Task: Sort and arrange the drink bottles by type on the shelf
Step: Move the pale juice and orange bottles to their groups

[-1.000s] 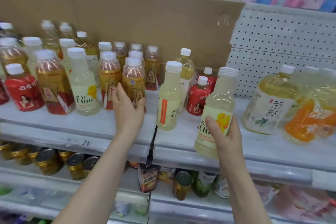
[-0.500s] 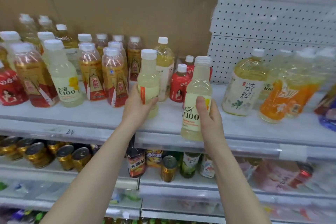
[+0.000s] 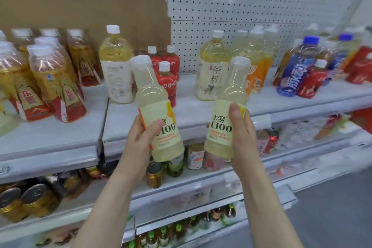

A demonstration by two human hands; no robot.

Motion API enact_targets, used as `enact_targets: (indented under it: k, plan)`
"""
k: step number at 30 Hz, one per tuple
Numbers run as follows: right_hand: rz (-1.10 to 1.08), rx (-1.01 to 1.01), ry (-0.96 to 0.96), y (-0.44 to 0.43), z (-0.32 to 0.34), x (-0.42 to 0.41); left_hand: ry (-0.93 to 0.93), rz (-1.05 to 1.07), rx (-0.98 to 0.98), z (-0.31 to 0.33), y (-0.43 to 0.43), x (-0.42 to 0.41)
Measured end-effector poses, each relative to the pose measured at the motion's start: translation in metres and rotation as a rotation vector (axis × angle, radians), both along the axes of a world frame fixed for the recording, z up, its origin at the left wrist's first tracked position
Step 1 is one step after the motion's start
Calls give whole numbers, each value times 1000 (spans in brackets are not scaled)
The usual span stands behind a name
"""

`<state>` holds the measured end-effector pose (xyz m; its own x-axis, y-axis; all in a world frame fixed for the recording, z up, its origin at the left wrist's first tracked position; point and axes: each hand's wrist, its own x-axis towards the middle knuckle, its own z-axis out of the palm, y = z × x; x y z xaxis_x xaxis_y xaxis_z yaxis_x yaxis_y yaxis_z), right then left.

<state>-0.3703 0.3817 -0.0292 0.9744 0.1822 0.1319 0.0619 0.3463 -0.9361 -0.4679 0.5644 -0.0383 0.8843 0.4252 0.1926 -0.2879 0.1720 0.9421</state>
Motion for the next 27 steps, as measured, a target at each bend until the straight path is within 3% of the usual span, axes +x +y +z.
enact_targets:
  k: [9, 19, 27]
  plan:
    - [-151, -9, -23, -99, -8, 30, 62, -131, -41, -13, -91, 55]
    - [-168, -148, -108, -251, 0, 134, 62, -210, -85, -7, -249, 173]
    - [-172, -187, -141, -319, 3, 222, 26, -90, -56, -9, -317, 242]
